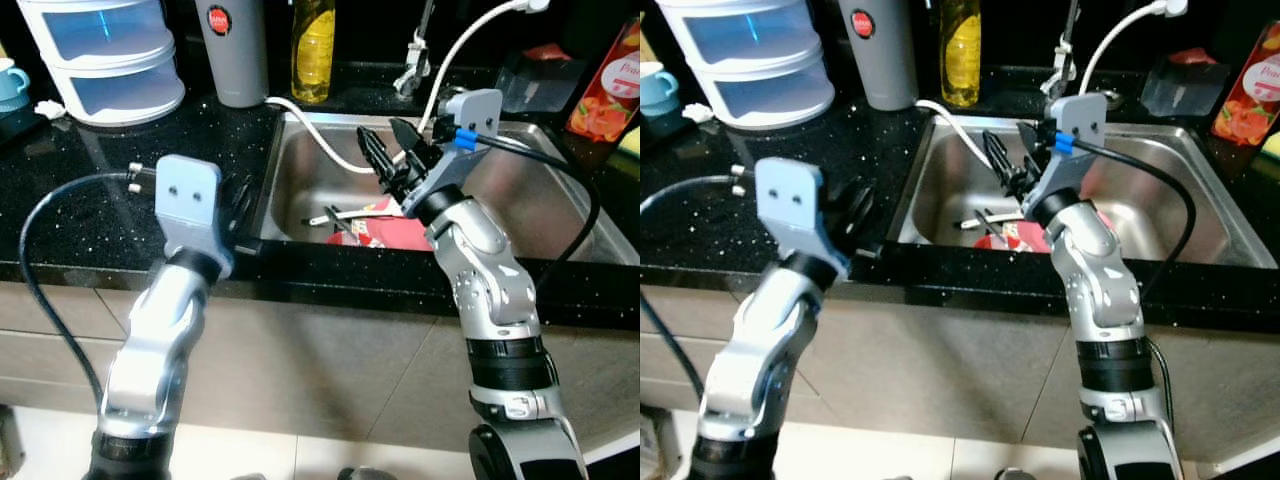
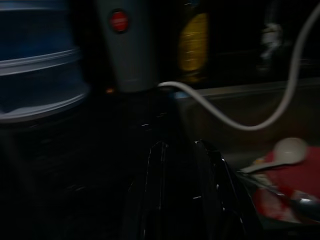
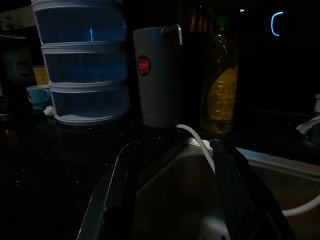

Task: Kitchen organization

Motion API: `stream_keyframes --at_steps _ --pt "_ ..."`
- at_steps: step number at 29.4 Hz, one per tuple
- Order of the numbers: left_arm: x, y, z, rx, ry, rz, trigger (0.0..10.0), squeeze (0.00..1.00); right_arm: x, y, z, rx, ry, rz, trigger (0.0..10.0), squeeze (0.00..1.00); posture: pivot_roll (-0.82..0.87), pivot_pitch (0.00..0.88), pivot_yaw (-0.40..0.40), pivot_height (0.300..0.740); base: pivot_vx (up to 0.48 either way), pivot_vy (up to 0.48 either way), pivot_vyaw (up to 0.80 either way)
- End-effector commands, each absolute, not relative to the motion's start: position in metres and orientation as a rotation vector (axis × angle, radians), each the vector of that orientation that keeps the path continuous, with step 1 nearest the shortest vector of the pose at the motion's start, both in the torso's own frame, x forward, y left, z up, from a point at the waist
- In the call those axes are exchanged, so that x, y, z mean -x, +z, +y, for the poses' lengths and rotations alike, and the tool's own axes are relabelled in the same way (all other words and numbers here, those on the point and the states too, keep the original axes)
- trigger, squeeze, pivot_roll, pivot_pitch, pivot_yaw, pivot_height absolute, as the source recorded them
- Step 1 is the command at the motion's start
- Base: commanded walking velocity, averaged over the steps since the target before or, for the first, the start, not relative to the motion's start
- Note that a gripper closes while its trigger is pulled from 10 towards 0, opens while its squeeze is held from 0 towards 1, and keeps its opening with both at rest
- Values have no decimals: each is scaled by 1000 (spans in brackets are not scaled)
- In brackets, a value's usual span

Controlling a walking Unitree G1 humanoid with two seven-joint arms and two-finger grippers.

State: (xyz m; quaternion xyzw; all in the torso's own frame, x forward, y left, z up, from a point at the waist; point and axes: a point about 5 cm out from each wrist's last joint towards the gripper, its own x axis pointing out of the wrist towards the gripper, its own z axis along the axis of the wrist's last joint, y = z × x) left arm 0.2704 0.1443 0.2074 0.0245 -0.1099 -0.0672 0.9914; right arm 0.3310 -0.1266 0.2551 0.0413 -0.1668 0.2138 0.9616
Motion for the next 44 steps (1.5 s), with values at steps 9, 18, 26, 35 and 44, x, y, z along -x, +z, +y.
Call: stream_keyframes --at_steps 9,18,26,35,44 --pt "-270 192 143 -45 -54 -158 10000 0 -328 243 -114 -89 422 -318 10000 0 115 0 -4 740 0 0 0" --pt "-274 194 140 -54 -74 -170 10000 0 -333 244 -123 -99 352 -324 10000 0 100 0 8 740 0 -118 0" --pt "-278 197 138 -41 -82 -185 10000 0 -335 244 -126 -95 323 -323 10000 0 96 0 10 740 0 -463 0" --pt "-281 197 136 -18 -84 -179 10000 0 -336 245 -131 -96 304 -319 10000 0 82 0 12 740 0 -350 0" --pt "-282 198 134 -1 -107 -188 10000 0 -336 247 -131 -80 296 -331 10000 0 77 0 15 740 0 0 0"
